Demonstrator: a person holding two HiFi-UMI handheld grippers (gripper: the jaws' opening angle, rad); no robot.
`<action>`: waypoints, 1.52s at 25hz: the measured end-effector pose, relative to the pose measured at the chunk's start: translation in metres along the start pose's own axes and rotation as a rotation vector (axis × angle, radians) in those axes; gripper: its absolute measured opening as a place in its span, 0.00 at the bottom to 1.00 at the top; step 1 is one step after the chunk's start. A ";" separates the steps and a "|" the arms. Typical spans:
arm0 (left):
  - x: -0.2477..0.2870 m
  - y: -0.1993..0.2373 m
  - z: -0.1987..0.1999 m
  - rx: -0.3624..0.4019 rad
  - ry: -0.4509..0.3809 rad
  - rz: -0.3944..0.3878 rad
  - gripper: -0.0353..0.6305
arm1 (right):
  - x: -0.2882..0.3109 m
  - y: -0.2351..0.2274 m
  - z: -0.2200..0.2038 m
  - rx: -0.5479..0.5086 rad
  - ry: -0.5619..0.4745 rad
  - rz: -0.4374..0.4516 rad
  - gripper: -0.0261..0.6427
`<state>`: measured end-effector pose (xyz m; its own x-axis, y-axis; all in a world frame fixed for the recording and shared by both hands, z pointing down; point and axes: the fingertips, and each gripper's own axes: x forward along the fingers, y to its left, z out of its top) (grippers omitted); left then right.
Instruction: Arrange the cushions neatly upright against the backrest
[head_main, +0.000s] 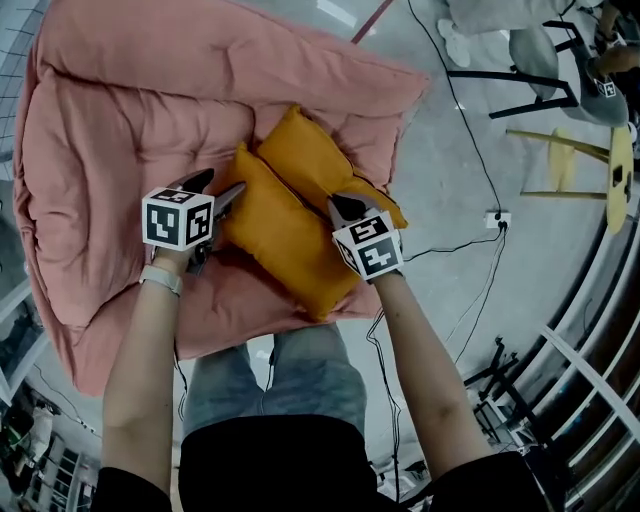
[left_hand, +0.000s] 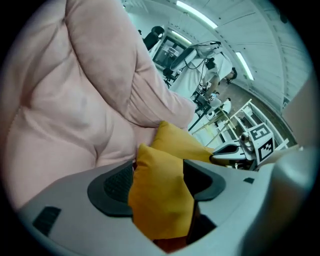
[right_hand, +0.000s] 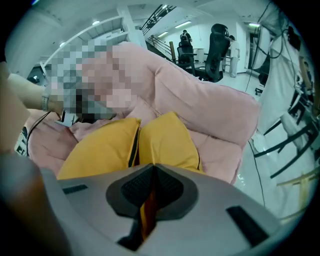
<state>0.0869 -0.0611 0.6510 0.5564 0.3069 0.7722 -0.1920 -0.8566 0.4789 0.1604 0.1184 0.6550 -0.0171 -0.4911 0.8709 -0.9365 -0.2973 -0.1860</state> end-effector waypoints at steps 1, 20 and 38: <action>0.007 0.002 -0.002 -0.008 0.014 -0.011 0.52 | 0.003 -0.001 -0.003 -0.001 0.002 0.006 0.06; 0.061 -0.001 -0.023 -0.108 0.199 -0.125 0.50 | 0.020 -0.013 -0.022 -0.008 0.028 0.090 0.08; -0.031 -0.071 -0.008 0.075 0.073 -0.115 0.32 | 0.033 -0.040 0.027 -0.070 0.014 0.010 0.39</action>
<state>0.0770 -0.0062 0.5965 0.5101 0.4317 0.7439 -0.0682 -0.8419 0.5354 0.2071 0.0923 0.6792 -0.0312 -0.4817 0.8758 -0.9584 -0.2342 -0.1629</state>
